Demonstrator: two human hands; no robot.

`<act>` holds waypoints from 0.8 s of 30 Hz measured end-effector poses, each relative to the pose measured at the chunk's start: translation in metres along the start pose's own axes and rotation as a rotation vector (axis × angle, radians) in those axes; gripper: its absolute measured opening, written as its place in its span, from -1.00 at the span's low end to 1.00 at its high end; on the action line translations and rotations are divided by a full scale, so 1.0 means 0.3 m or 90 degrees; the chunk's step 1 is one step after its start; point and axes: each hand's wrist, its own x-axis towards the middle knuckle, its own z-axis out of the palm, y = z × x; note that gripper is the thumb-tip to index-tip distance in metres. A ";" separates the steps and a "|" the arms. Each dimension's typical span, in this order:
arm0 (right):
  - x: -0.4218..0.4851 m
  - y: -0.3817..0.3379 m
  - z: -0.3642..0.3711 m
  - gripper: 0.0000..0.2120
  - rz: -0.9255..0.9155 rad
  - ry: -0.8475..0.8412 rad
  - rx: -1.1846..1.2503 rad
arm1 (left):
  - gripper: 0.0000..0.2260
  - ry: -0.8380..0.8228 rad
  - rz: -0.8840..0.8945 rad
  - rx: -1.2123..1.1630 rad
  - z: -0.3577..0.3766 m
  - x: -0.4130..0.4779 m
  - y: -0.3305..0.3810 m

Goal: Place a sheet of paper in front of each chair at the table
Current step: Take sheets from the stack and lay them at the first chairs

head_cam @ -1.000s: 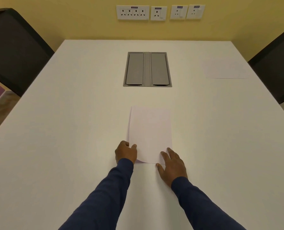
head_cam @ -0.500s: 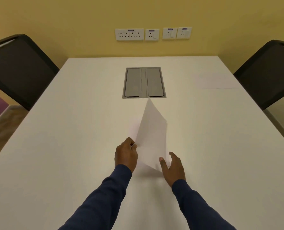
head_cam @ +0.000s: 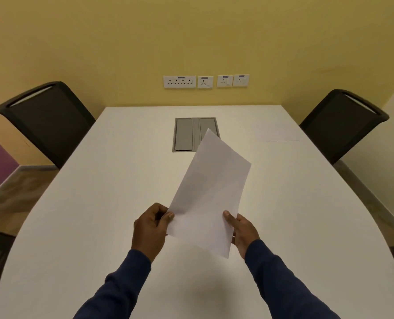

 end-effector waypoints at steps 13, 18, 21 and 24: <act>-0.317 -0.027 -0.090 -0.84 -0.145 0.014 -0.189 | -0.78 -0.214 -0.204 -0.204 -0.052 -0.103 0.014; -0.384 0.010 -0.194 -0.83 -0.142 0.020 -0.275 | -0.79 -0.196 -0.255 -0.271 0.029 -0.089 0.018; -0.413 0.020 -0.274 -0.83 -0.130 0.029 -0.282 | -0.77 -0.190 -0.286 -0.291 0.097 -0.106 0.011; -0.439 0.024 -0.361 -0.83 -0.110 0.037 -0.259 | -0.75 -0.165 -0.323 -0.326 0.177 -0.138 0.009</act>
